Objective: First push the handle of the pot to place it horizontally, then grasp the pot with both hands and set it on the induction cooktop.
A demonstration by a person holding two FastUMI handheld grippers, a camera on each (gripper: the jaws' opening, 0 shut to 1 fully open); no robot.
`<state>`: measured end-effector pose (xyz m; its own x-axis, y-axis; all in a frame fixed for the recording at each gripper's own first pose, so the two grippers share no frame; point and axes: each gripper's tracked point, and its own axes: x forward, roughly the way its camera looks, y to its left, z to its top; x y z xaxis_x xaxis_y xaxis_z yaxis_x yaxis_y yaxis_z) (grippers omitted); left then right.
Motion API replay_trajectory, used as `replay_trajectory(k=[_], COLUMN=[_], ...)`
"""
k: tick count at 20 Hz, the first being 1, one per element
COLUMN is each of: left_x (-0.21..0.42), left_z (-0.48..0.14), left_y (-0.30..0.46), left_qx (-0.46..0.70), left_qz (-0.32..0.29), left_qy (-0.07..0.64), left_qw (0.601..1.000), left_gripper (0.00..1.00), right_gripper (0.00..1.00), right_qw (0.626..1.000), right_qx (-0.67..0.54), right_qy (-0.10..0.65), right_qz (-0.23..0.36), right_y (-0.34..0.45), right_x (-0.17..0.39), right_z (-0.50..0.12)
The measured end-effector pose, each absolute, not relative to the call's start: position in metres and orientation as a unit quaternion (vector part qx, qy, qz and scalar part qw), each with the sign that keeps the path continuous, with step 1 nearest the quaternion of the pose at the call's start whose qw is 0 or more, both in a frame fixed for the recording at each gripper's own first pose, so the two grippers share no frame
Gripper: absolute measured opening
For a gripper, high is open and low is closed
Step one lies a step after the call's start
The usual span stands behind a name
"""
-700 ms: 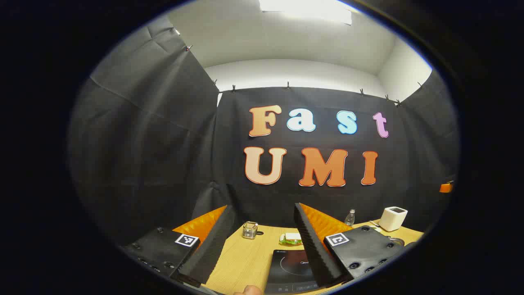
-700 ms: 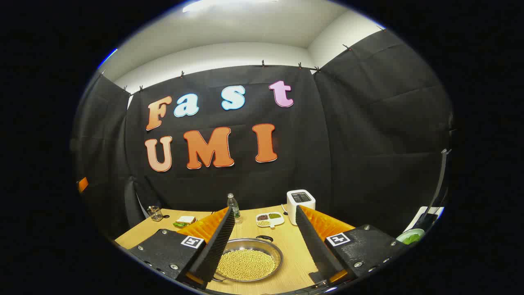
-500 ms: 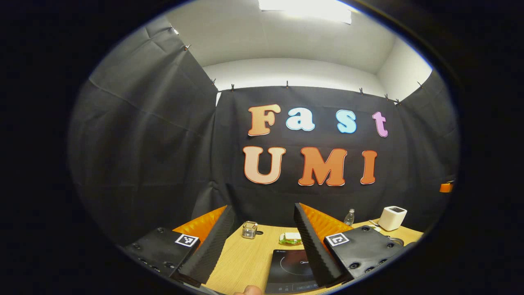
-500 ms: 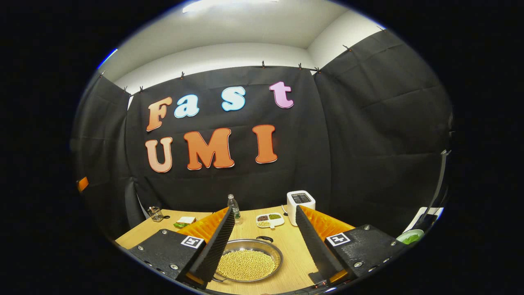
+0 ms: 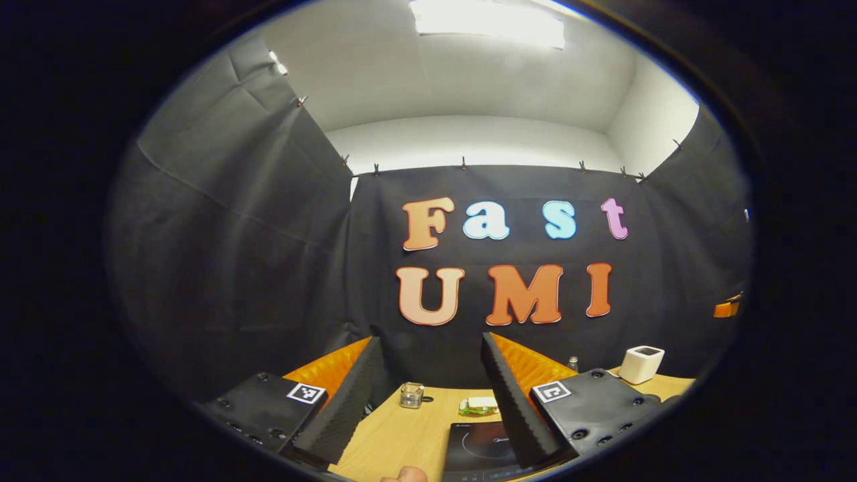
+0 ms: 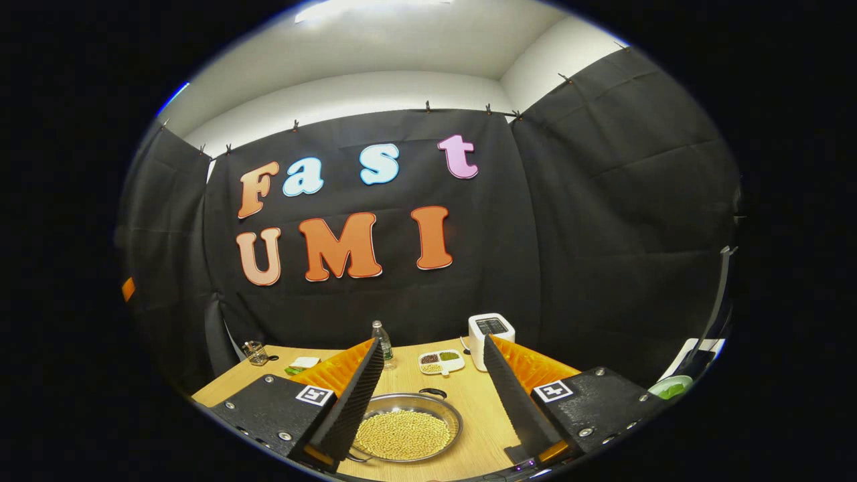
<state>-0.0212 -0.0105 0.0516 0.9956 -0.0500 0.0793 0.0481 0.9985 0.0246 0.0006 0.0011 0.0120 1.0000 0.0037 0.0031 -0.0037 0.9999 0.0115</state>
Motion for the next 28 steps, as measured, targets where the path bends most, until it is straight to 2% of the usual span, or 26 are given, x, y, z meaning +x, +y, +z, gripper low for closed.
replay_trajectory(k=[15, 21, 23, 24, 27, 28], left_x=[-0.008, -0.007, -0.007, -0.007, -0.007, -0.008], left_z=[0.032, 0.022, 0.02, 0.017, 0.018, 0.019], left_y=[-0.007, -0.006, -0.003, -0.002, 0.002, 0.002], left_qx=[-0.012, -0.023, -0.027, -0.027, -0.022, -0.021], left_qz=[-0.03, -0.032, -0.031, -0.03, -0.026, -0.025], left_qy=[-0.002, 0.01, 0.015, 0.018, 0.016, 0.014], left_qw=[0.999, 0.999, 0.999, 0.999, 0.999, 0.999], left_gripper=[0.97, 0.97, 0.97, 0.97, 0.97, 0.97], right_gripper=[0.93, 0.75, 0.59, 0.6, 0.33, 0.29], right_qw=[1.0, 0.999, 0.999, 1.0, 0.999, 0.999], right_qx=[-0.002, -0.015, -0.014, -0.011, -0.003, -0.003], right_qy=[0.007, 0.01, 0.012, 0.014, 0.02, 0.024], right_qz=[0.016, 0.028, 0.026, 0.026, 0.028, 0.029], right_y=[0.012, 0.017, 0.016, 0.016, 0.017, 0.017], right_x=[0.008, 0.009, 0.011, 0.011, 0.011, 0.012], right_z=[0.007, 0.001, -0.002, -0.003, -0.008, -0.011])
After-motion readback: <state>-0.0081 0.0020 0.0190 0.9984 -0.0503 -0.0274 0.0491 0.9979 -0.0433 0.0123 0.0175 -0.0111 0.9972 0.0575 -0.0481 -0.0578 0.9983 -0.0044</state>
